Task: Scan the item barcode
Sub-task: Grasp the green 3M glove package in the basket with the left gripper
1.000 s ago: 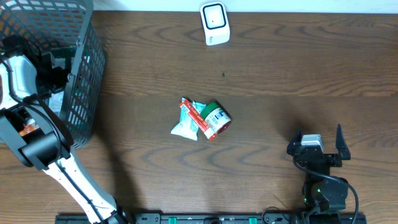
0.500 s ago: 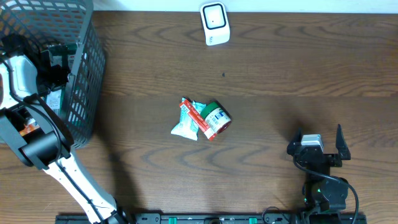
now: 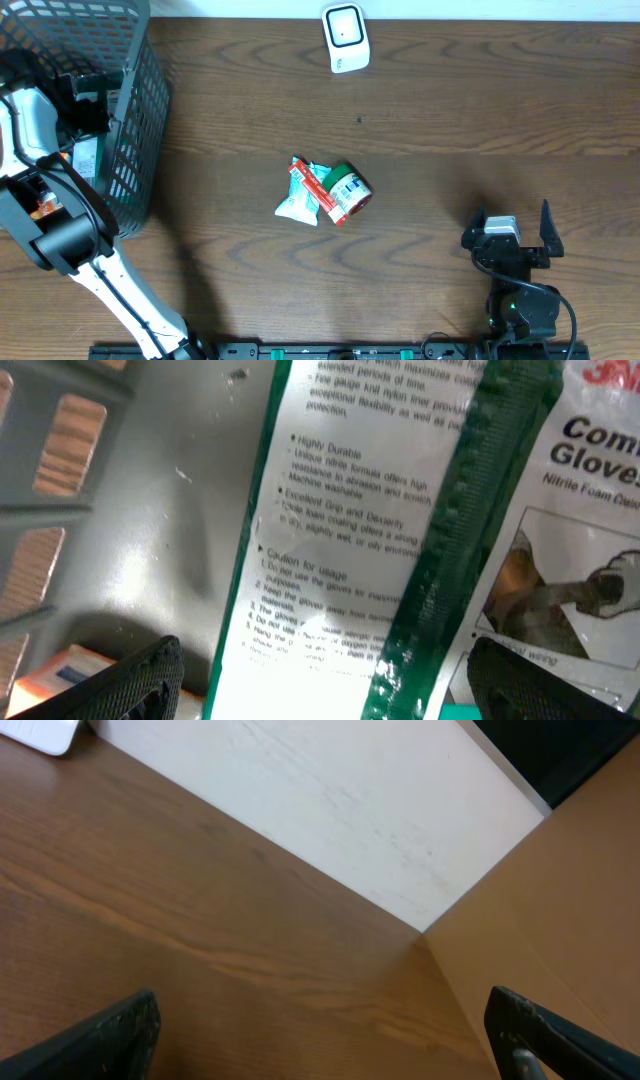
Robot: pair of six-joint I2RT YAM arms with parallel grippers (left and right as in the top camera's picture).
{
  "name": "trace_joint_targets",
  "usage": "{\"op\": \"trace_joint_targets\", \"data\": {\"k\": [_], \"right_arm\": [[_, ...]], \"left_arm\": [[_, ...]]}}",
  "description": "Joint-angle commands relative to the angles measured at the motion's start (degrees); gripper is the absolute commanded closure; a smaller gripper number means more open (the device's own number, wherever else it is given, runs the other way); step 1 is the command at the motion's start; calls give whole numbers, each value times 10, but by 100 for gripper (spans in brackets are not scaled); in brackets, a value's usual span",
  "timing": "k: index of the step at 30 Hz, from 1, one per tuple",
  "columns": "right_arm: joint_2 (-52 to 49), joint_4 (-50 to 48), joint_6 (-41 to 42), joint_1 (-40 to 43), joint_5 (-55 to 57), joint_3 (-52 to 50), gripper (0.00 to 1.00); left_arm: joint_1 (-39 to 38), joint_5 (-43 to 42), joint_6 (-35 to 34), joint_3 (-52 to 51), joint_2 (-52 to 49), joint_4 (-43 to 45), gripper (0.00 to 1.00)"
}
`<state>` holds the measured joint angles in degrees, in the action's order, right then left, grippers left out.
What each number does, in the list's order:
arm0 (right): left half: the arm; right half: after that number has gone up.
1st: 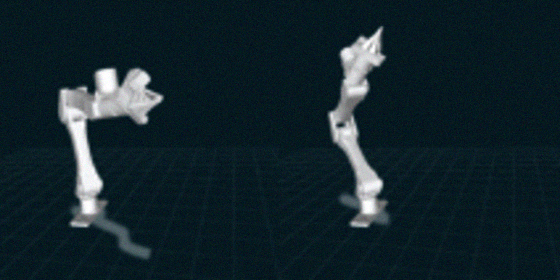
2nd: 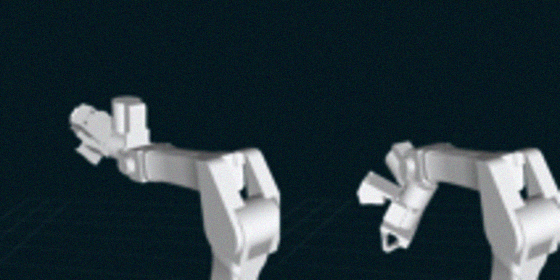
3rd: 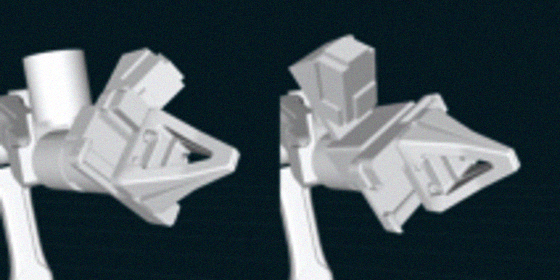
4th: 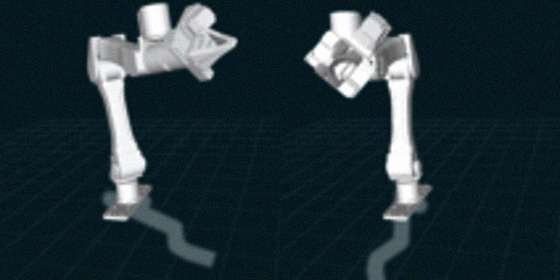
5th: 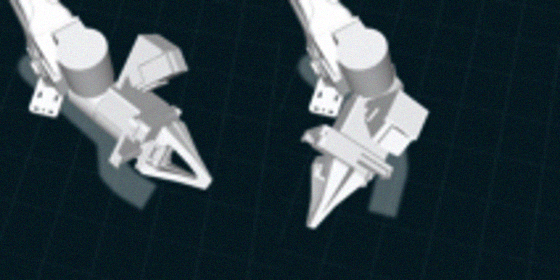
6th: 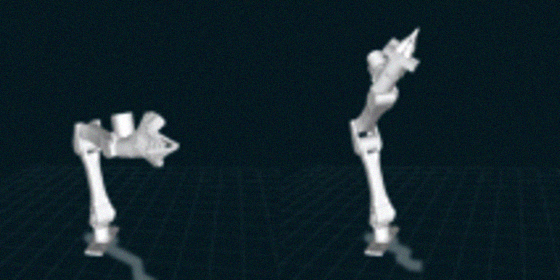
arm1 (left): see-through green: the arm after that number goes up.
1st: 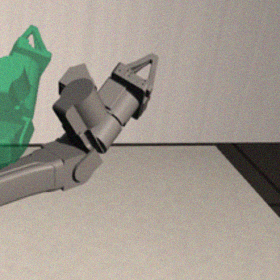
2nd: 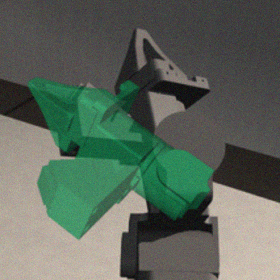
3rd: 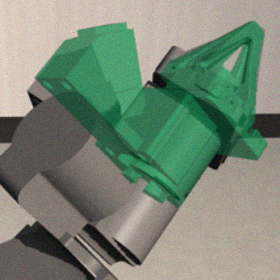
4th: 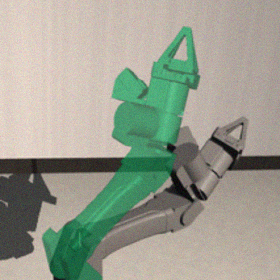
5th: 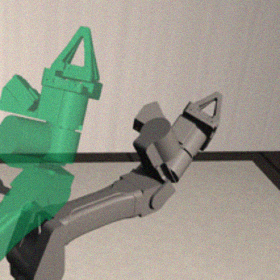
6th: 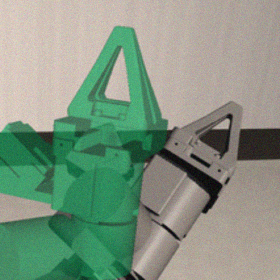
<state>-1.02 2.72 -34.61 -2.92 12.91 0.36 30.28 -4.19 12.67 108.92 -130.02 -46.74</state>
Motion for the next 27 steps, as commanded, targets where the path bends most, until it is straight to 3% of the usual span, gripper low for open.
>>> {"op": "trace_joint_targets", "data": {"k": [1, 15, 22, 25, 27], "right_arm": [[2, 2, -4, -4, 5, 0, 1], [2, 2, -4, -4, 5, 0, 1], [2, 2, -4, -4, 5, 0, 1], [2, 2, -4, -4, 5, 0, 1], [2, 2, -4, -4, 5, 0, 1]], "left_arm": [[2, 8, 16, -4, 14, 14, 9], [2, 7, 15, -160, 14, 117, 9], [1, -118, -1, -165, 14, 68, 9], [1, -143, -1, -165, 14, 51, 14], [1, -147, -1, -165, 14, 45, 27]]}}
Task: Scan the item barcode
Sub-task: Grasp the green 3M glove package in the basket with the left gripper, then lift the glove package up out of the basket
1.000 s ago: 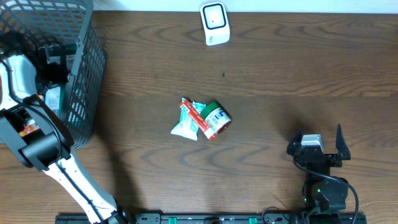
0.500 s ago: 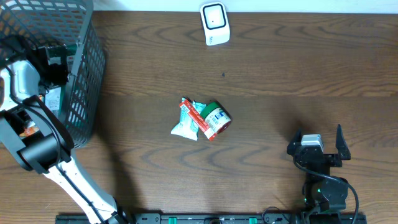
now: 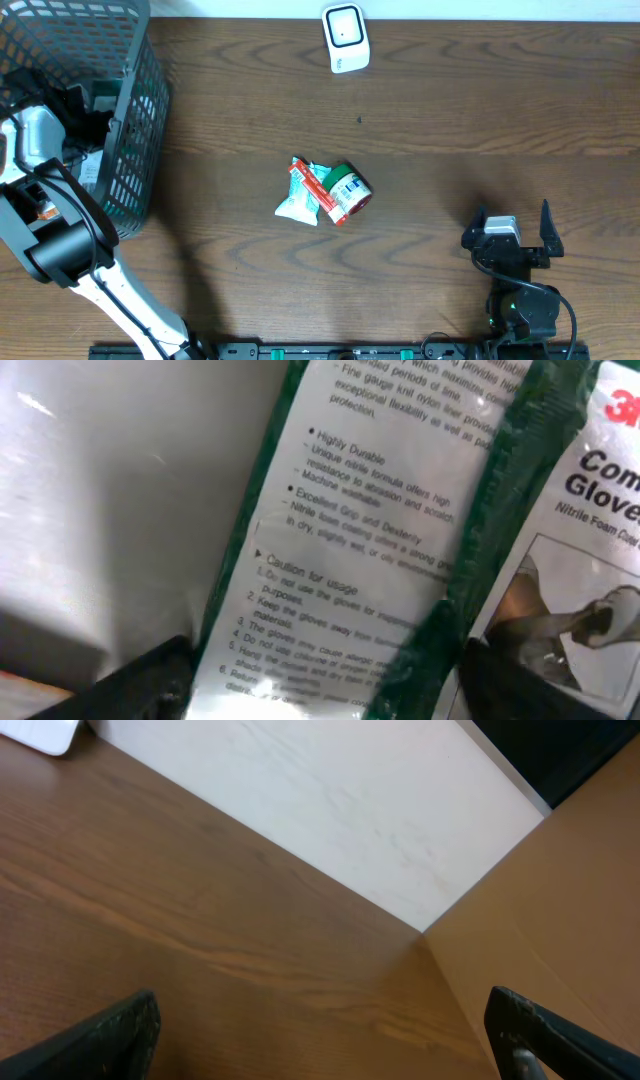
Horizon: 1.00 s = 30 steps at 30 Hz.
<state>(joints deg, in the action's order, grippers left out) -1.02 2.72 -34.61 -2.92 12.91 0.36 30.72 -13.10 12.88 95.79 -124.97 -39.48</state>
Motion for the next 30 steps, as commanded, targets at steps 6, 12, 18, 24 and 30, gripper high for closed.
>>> {"op": "trace_joint_targets", "data": {"k": [6, 12, 18, 24, 30], "right_arm": [[2, 2, -4, -4, 5, 0, 1], [2, 2, -4, -4, 5, 0, 1], [2, 2, -4, -4, 5, 0, 1], [2, 2, -4, -4, 5, 0, 1], [2, 2, -4, -4, 5, 0, 1]], "left_arm": [[-3, -58, -3, -33, -35, -35, 93], [-1, -58, -6, -26, 15, -33, 93], [-1, -57, -50, -23, 141, -9, 93], [-2, -54, -77, -23, 290, 12, 93], [-2, -53, -98, -23, 407, 17, 93]]}}
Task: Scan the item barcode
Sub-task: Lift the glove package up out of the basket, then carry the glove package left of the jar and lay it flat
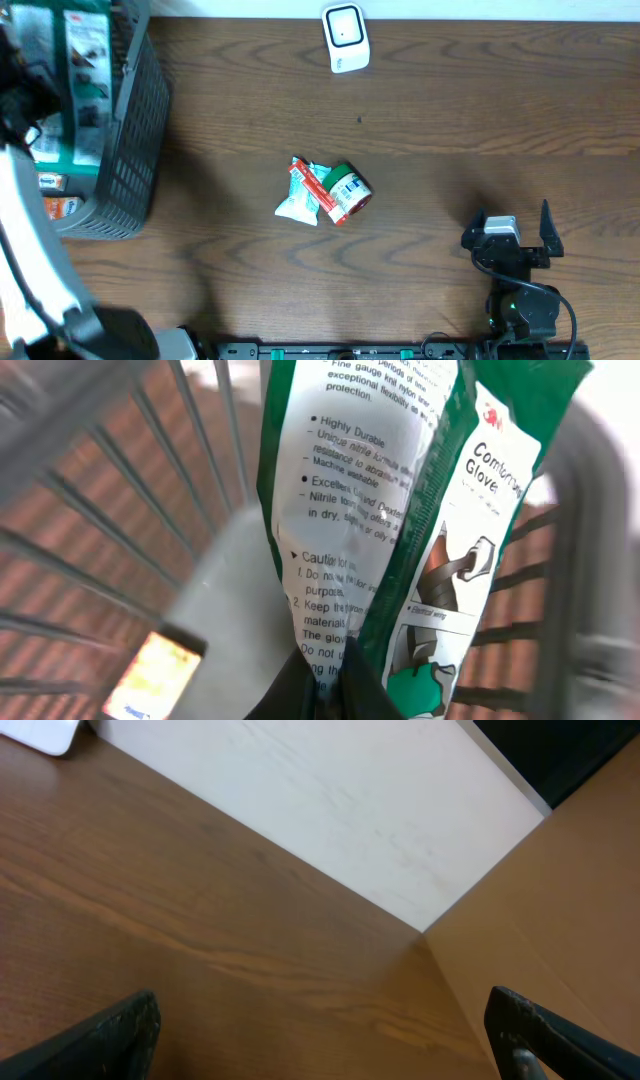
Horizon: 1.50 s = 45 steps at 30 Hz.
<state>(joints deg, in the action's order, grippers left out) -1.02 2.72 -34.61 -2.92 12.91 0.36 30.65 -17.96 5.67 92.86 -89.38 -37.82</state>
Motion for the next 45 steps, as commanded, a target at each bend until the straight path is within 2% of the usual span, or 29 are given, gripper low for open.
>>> {"op": "trace_joint_targets", "data": {"k": [1, 10, 19, 32, 34, 35, 37, 42, 45], "right_arm": [[2, 2, -4, -4, 5, 0, 1], [2, 2, -4, -4, 5, 0, 1], [2, 2, -4, -4, 5, 0, 1], [2, 2, -4, -4, 5, 0, 1], [2, 2, -4, -4, 5, 0, 1], [2, 2, -4, -4, 5, 0, 1], [2, 2, -4, -4, 5, 0, 1], [2, 2, -4, -4, 5, 0, 1], [2, 2, -4, -4, 5, 0, 1]], "left_arm": [[-1, -5, -32, 6, 67, 0, 93], [-14, -11, -116, 6, 219, -20, 93], [-92, -8, -119, 6, 292, -120, 93], [-95, -5, -109, 6, 271, -187, 93], [-95, -35, -119, 6, 260, -189, 93], [-98, -95, -127, 6, 249, -195, 93], [-110, -148, -127, 6, 232, -210, 93], [-167, -155, -129, 1, 192, -275, 93], [-206, -155, -129, -17, 168, -277, 93]]}}
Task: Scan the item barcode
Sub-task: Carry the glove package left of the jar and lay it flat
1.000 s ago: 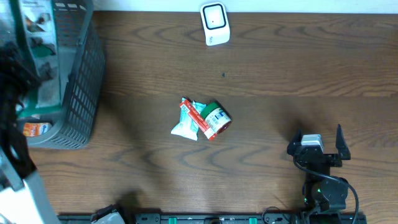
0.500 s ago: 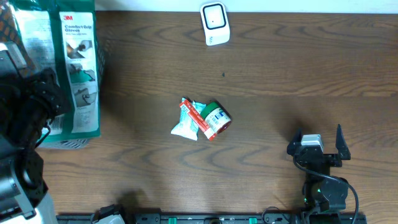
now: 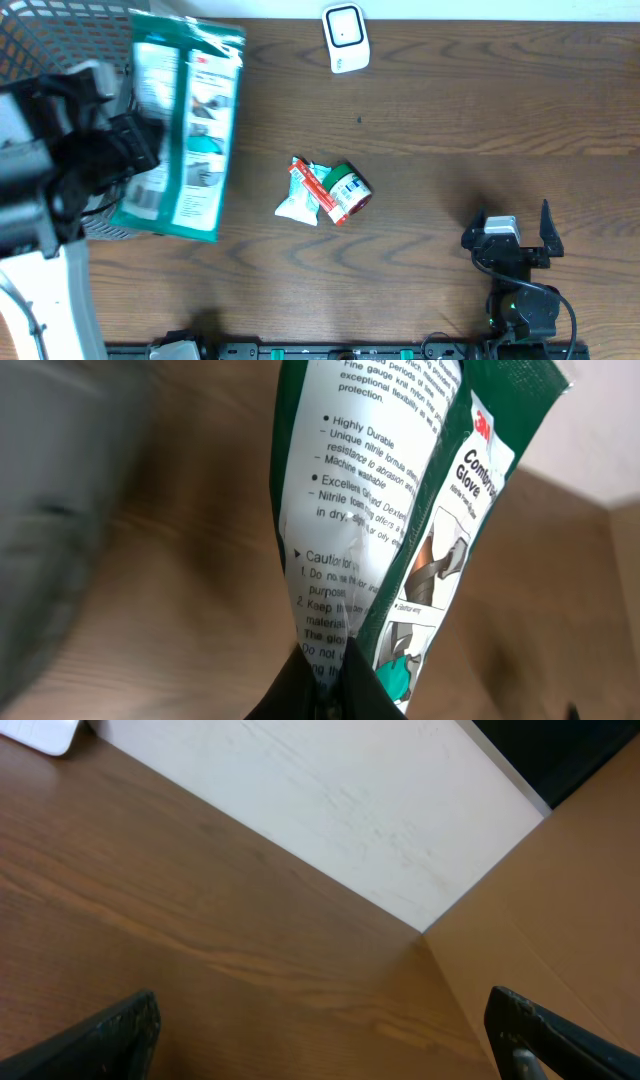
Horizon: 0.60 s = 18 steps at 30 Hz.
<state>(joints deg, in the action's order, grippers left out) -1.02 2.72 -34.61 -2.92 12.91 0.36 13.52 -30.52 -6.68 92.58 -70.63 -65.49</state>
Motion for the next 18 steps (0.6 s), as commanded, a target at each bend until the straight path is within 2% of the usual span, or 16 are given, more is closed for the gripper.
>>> {"op": "trace_joint_targets", "data": {"k": [1, 6, 12, 14, 18], "right_arm": [[2, 2, -4, -4, 5, 0, 1], [2, 2, -4, -4, 5, 0, 1], [2, 2, -4, -4, 5, 0, 1], [2, 2, -4, -4, 5, 0, 1], [2, 2, -4, -4, 5, 0, 1]], "left_arm": [[-48, -29, -6, -25, -29, 4, 93], [-115, -14, -28, -79, -70, 20, 93], [-182, 148, -129, -168, -78, 103, 93], [-197, 228, -196, -203, -79, 138, 93], [-197, 268, -228, -240, -80, 186, 93]]}}
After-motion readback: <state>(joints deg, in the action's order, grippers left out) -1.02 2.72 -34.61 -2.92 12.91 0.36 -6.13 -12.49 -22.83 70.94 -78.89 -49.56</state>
